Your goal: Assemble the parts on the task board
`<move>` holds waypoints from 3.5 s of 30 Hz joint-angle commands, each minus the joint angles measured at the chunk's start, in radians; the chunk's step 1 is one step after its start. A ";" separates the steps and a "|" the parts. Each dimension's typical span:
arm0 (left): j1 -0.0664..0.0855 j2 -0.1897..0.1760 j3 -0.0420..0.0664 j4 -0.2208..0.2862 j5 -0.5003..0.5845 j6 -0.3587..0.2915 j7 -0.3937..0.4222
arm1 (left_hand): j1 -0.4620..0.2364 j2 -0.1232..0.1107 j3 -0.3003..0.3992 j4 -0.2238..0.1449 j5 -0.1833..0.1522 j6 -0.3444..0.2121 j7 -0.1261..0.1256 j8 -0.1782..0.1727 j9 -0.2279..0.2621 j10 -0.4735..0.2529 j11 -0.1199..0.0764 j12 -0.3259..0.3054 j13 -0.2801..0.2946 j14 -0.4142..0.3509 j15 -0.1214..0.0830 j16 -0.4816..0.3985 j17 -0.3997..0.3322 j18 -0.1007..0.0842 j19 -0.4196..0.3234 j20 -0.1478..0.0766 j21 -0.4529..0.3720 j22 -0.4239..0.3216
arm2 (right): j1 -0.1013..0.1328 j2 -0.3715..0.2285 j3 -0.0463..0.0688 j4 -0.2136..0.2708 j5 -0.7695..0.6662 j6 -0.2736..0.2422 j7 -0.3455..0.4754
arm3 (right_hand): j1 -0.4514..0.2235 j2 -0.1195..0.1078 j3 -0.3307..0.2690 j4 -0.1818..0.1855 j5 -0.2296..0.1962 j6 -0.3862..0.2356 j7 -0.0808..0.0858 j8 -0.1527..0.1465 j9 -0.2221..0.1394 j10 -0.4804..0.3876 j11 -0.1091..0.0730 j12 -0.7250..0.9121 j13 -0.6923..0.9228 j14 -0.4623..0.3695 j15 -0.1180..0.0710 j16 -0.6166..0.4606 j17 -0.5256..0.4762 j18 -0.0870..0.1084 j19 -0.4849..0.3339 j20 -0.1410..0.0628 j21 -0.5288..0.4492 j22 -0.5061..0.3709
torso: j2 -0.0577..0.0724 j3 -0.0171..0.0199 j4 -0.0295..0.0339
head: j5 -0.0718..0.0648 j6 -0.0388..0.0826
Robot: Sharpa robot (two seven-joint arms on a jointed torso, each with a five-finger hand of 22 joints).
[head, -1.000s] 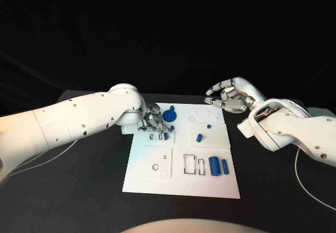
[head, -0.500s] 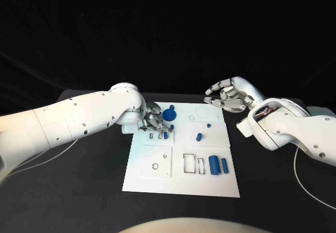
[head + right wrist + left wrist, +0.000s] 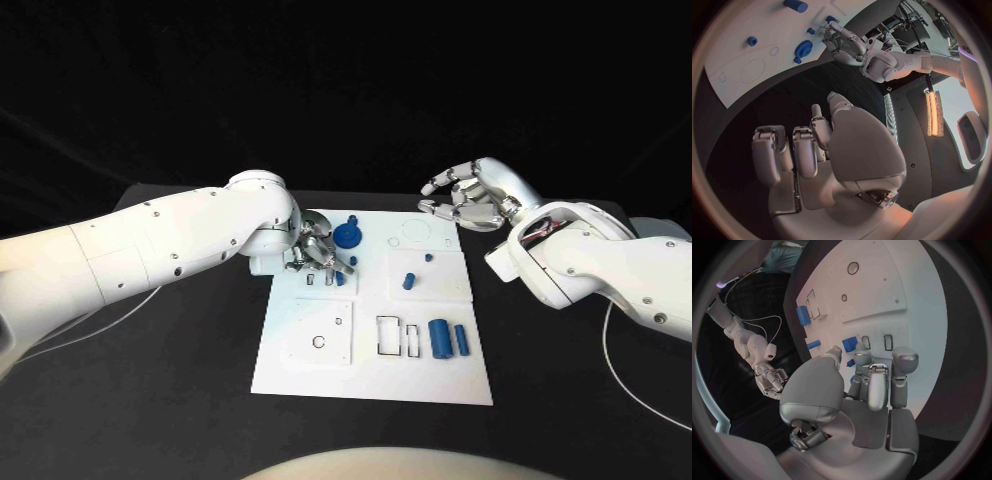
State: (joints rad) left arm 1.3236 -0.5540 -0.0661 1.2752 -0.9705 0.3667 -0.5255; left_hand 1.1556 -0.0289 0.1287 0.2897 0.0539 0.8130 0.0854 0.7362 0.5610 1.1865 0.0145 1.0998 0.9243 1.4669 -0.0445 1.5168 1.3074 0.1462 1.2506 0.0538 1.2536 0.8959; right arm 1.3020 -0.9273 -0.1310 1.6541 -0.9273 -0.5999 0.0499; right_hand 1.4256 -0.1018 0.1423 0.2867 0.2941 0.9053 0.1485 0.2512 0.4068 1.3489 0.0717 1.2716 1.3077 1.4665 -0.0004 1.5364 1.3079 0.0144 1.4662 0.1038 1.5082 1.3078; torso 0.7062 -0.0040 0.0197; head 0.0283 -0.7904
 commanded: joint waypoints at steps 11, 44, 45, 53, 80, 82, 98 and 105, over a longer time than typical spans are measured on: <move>0.000 0.008 -0.002 -0.002 0.011 0.028 0.000 | 0.033 0.003 0.025 0.000 0.001 -0.010 0.000 0.006 0.007 0.000 -0.001 0.006 0.000 0.074 -0.003 0.008 0.174 -0.020 0.003 -0.002 0.011 0.005 | -0.001 0.001 0.000 0.000 -0.009 0.009 0.005 | -0.005 -0.008 0.009 0.002 0.010 -0.006 0.001 0.007 0.001 -0.001 -0.007 -0.001 0.017 0.083 -0.007 -0.008 0.184 0.005 0.063 -0.005 -0.008 0.216 | 0.000 -0.0001 0.0004 | -0.002 -0.003; -0.001 -0.019 -0.001 0.022 0.082 -0.026 0.006 | 0.091 -0.086 0.659 -0.169 0.000 -0.044 -0.003 0.037 0.099 0.006 -0.007 0.001 -0.022 0.078 -0.008 0.013 0.186 -0.023 -0.004 -0.005 0.036 0.031 | -0.004 0.004 0.000 -0.004 -0.009 0.023 -0.008 | -0.002 -0.012 0.022 0.001 0.030 -0.009 0.001 0.011 0.002 -0.003 -0.007 -0.003 0.014 0.082 -0.007 -0.011 0.179 0.006 0.060 -0.005 -0.012 0.214 | 0.000 0.0007 0.0007 | 0.003 -0.008; -0.001 -0.024 -0.001 0.028 0.088 -0.035 0.007 | 0.084 -0.087 0.672 -0.177 0.000 -0.044 -0.003 0.041 0.103 0.009 -0.007 0.002 -0.021 0.078 -0.008 0.014 0.187 -0.023 -0.003 -0.004 0.038 0.033 | -0.005 0.004 0.000 -0.005 -0.009 0.023 -0.008 | -0.002 -0.012 0.022 0.001 0.030 -0.009 0.001 0.011 0.002 -0.003 -0.007 -0.003 0.014 0.082 -0.007 -0.011 0.179 0.006 0.060 -0.005 -0.012 0.214 | 0.000 0.0011 0.0011 | 0.004 -0.007; -0.001 -0.084 0.003 0.098 0.114 -0.140 0.018 | 0.051 -0.102 0.732 -0.220 0.001 -0.040 -0.005 0.058 0.121 0.026 -0.010 0.013 -0.011 0.081 -0.011 0.017 0.192 -0.026 0.007 -0.005 0.048 0.050 | -0.006 0.002 -0.001 -0.006 -0.009 0.024 -0.008 | -0.003 -0.013 0.022 0.002 0.031 -0.009 0.001 0.011 0.002 -0.004 -0.007 -0.004 0.014 0.082 -0.007 -0.011 0.179 0.007 0.060 -0.005 -0.014 0.213 | -0.001 0.0018 0.0036 | 0.005 -0.006; -0.068 -0.155 0.001 0.230 -0.110 -0.321 0.024 | -0.023 -0.145 0.843 -0.279 0.075 -0.011 -0.018 0.089 0.147 0.080 -0.023 0.056 0.035 0.087 -0.024 0.023 0.205 -0.037 0.045 -0.016 0.086 0.113 | -0.014 -0.008 -0.001 -0.008 -0.009 0.024 -0.008 | -0.005 -0.014 0.023 0.002 0.032 -0.010 0.001 0.011 0.002 -0.004 -0.007 -0.003 0.014 0.082 -0.007 -0.011 0.178 0.007 0.060 -0.005 -0.014 0.213 | -0.002 0.0066 0.0115 | 0.003 -0.014; -0.069 -0.154 0.001 0.229 -0.115 -0.314 0.023 | -0.030 -0.147 0.845 -0.282 0.091 -0.010 -0.018 0.092 0.148 0.083 -0.024 0.059 0.037 0.088 -0.025 0.024 0.205 -0.037 0.046 -0.017 0.087 0.116 | -0.014 -0.008 -0.001 -0.008 -0.009 0.024 -0.008 | -0.005 -0.014 0.023 0.002 0.032 -0.010 0.001 0.011 0.002 -0.004 -0.007 -0.003 0.014 0.082 -0.007 -0.011 0.178 0.007 0.060 -0.005 -0.014 0.213 | -0.002 0.0065 0.0125 | 0.002 -0.014; -0.070 -0.137 0.002 0.205 -0.137 -0.264 0.013 | -0.055 -0.151 0.848 -0.294 0.162 -0.005 -0.023 0.105 0.157 0.101 -0.029 0.081 0.063 0.089 -0.029 0.026 0.209 -0.041 0.059 -0.021 0.100 0.139 | -0.017 -0.007 -0.001 -0.010 -0.010 0.023 -0.008 | -0.008 -0.014 0.025 0.003 0.035 -0.010 0.001 0.013 0.002 -0.004 -0.007 -0.003 0.014 0.082 -0.007 -0.011 0.179 0.007 0.059 -0.005 -0.015 0.212 | -0.002 0.0059 0.0140 | 0.001 -0.018; -0.070 -0.125 0.001 0.192 -0.138 -0.262 0.011 | -0.059 -0.151 0.848 -0.295 0.170 -0.004 -0.024 0.107 0.158 0.103 -0.030 0.084 0.066 0.089 -0.030 0.026 0.209 -0.042 0.062 -0.022 0.102 0.145 | -0.017 -0.008 -0.001 -0.010 -0.010 0.023 -0.008 | -0.008 -0.014 0.025 0.003 0.035 -0.010 0.001 0.013 0.002 -0.004 -0.007 -0.003 0.014 0.082 -0.007 -0.011 0.179 0.007 0.059 -0.005 -0.015 0.212 | -0.002 0.0058 0.0153 | -0.003 -0.019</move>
State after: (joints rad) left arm 1.2537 -0.6838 -0.0650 1.4696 -1.1000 0.0831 -0.5121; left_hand 1.0992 -0.1876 0.7882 0.1901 0.2208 0.7944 0.0729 0.8369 0.7192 1.2838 -0.0146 1.1803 0.9888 1.4668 -0.0659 1.5373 1.3075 0.1155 1.3063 0.0340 1.3496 1.0398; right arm 1.2853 -0.9351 -0.1324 1.6443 -0.9275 -0.5885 0.0411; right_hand 1.4176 -0.1097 0.1588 0.2895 0.3252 0.9019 0.1520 0.2590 0.4077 1.3461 0.0689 1.2716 1.3075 1.4664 -0.0004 1.5287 1.3079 0.0144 1.4662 0.1038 1.5004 1.3074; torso 0.7041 0.0024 0.0342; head 0.0269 -0.8087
